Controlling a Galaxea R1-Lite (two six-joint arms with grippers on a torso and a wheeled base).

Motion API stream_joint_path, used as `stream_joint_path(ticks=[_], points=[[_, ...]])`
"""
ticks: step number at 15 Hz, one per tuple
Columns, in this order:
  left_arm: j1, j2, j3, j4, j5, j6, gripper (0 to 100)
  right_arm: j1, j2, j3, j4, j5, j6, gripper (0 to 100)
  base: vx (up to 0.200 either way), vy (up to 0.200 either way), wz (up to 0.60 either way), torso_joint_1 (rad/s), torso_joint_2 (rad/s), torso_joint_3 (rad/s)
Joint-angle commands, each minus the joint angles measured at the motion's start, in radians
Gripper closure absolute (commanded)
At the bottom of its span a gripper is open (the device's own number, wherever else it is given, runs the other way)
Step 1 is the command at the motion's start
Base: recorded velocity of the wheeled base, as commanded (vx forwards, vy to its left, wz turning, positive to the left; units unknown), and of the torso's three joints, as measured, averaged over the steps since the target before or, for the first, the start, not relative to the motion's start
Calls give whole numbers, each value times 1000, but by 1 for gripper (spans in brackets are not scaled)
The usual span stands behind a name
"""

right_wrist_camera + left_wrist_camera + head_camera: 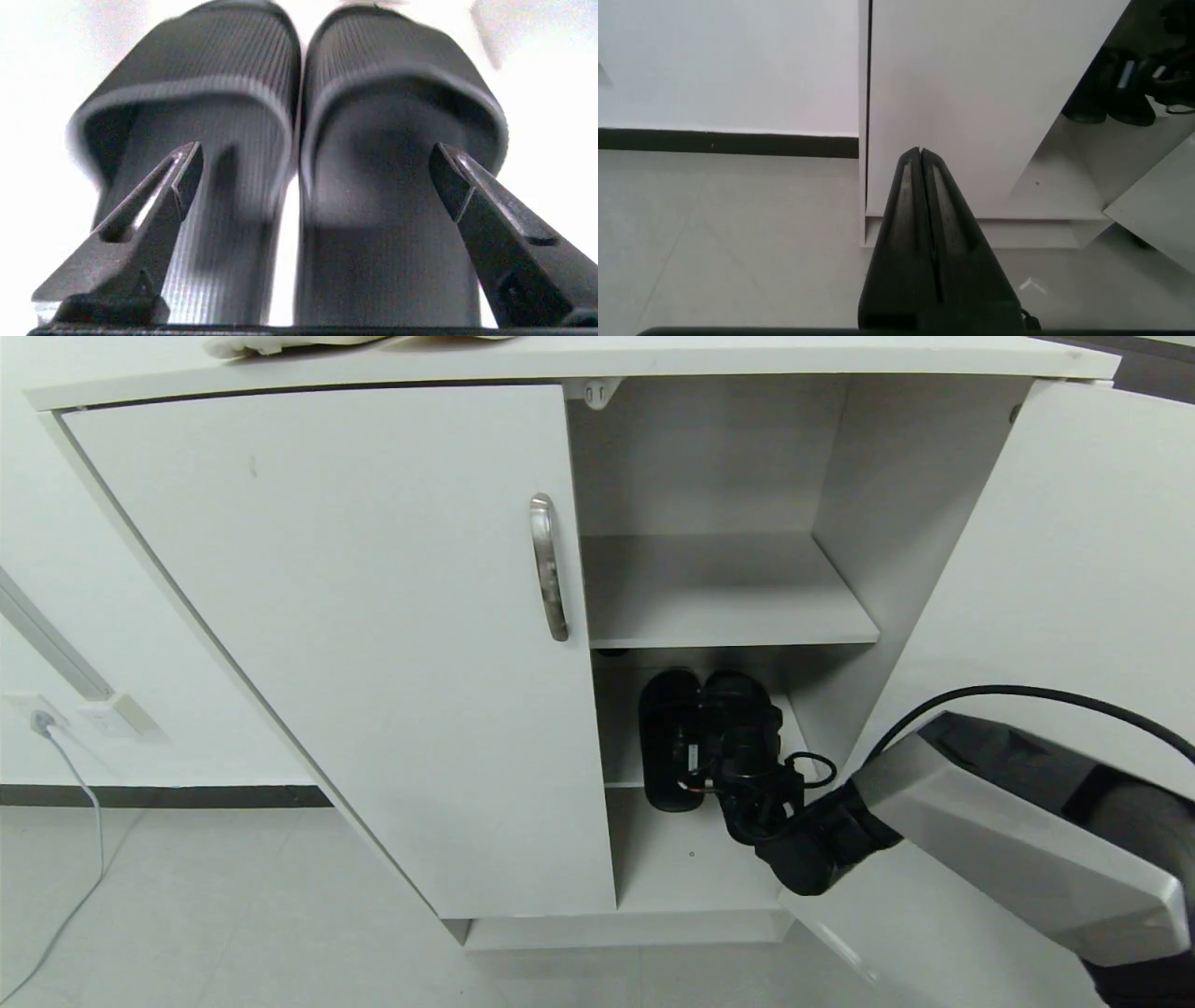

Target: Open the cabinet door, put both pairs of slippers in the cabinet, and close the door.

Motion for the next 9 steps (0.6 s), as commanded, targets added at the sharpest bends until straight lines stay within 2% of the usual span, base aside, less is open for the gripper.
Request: stream_joint_path(ticks=[1,4,7,9], points=[[0,0,0,0,0,-1,100,59,-188,254,-105,-2,0,0,0,0,0,0,0,0],[0,0,0,0,0,0,100,117,-263,431,-194,-2,0,0,0,0,0,0,0,0],[0,1,0,0,-1,0,100,145,-269,455,-208,-3,-2,0,0,0,0,0,0,0],[0,1,0,0,-1,-1,100,146,-266,454,-208,-3,-2,0,-200,0,0,2,2,5]])
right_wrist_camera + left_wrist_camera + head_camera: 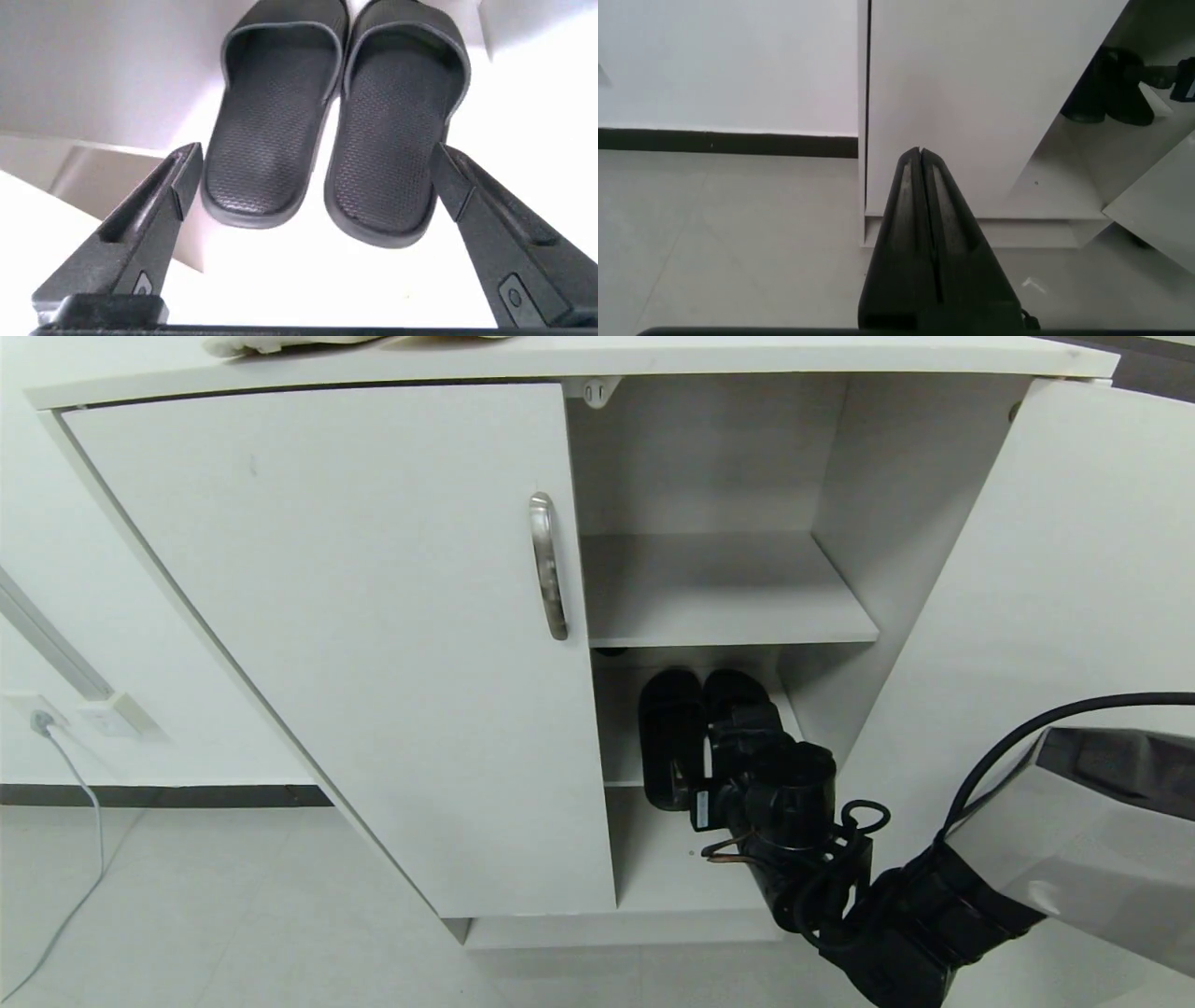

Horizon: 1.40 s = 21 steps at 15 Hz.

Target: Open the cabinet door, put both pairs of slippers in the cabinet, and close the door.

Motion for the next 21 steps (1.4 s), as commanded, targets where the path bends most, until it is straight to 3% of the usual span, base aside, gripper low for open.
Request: stream_joint_path(ticks=[1,4,15,21], points=[[0,1,0,0,0,-1,100,6,-13,5,1,0,0,0,-200,0,0,12,2,-2],[0,1,0,0,2,-1,100,4,-10,8,1,0,-2,0,-200,0,0,-4,-2,2],[0,1,0,0,0,-1,100,9,-10,28,-16,0,0,0,0,0,0,0,0,0],[0,1,0,0,0,-1,100,9,-10,34,-16,-2,-3,0,0,0,0,4,2,168]])
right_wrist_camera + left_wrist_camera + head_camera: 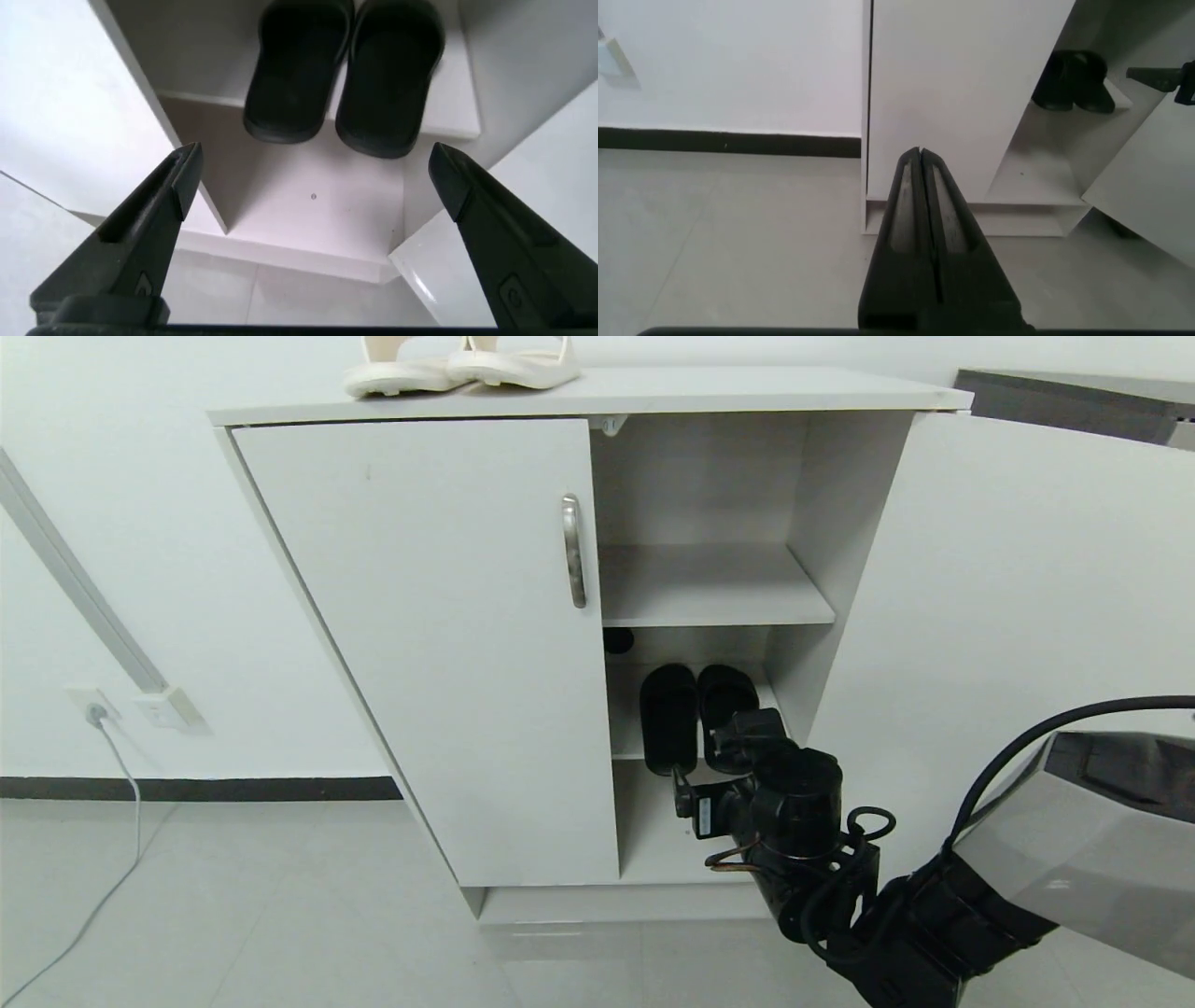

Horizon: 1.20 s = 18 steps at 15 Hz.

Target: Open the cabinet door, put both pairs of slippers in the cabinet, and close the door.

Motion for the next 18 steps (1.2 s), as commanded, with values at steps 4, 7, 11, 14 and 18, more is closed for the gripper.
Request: stream_joint_path(ticks=[4,7,11,14,18], points=[[0,1,0,0,-1,0,100,0,5,5,-2,-1,-1,0,0,0,0,2,1,210],[0,1,0,0,1,0,100,0,5,16,-13,-1,-2,0,0,0,0,4,-1,168],[0,1,0,0,2,0,100,0,6,16,-16,-1,-2,0,0,0,0,1,3,13],[0,1,0,0,2,-2,100,0,8,18,-19,0,-2,0,0,0,0,0,0,0],[0,1,0,0,2,-6,100,0,12,19,-19,0,-4,0,0,0,0,0,0,0]])
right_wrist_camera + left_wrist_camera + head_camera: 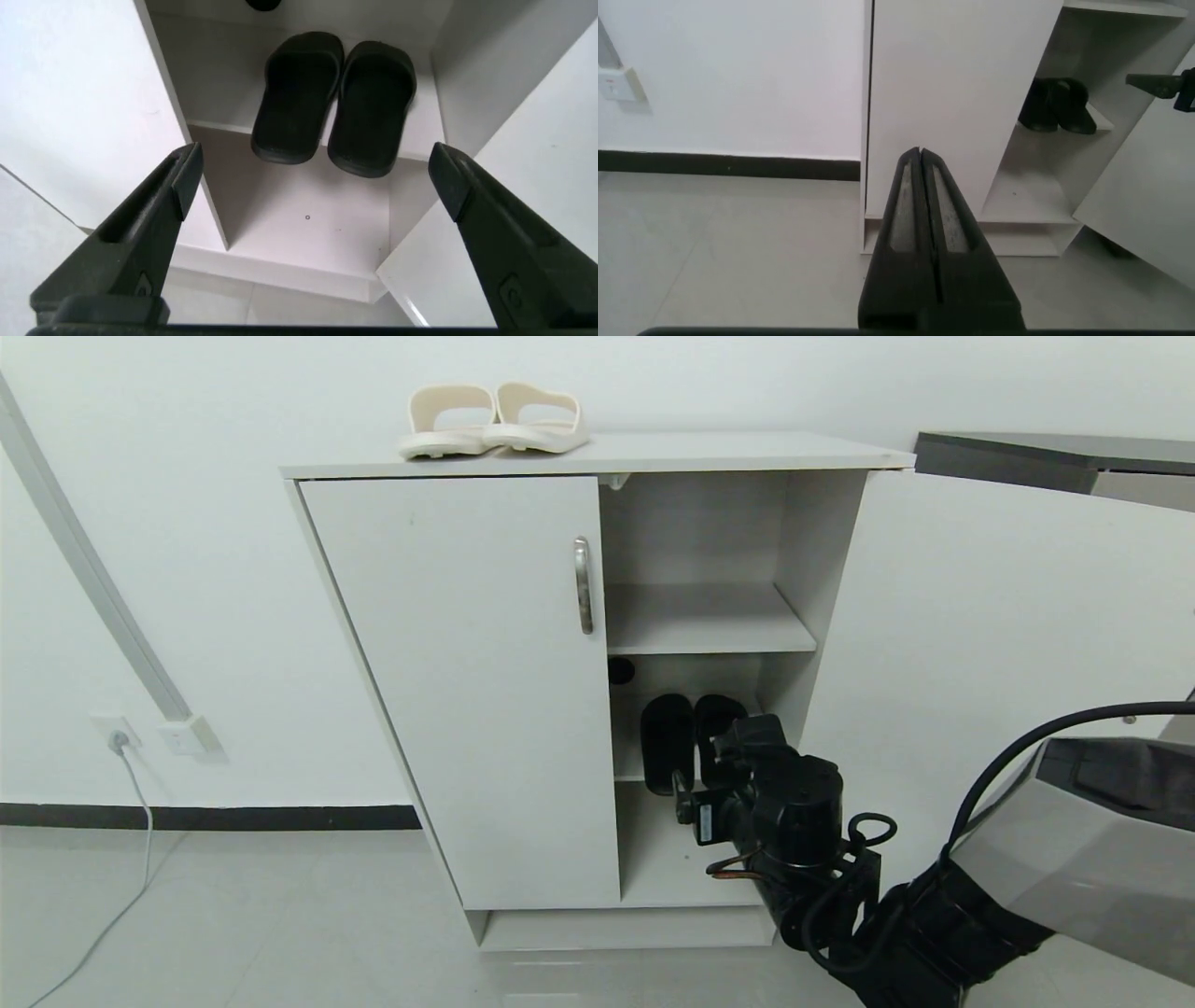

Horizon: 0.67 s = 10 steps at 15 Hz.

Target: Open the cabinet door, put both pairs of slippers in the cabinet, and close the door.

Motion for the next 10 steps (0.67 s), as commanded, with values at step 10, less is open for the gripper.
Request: stream_joint_path(ticks=[10], points=[[0,1,0,0,0,-3,100,0,6,20,-25,0,-10,0,0,200,0,3,0,7]])
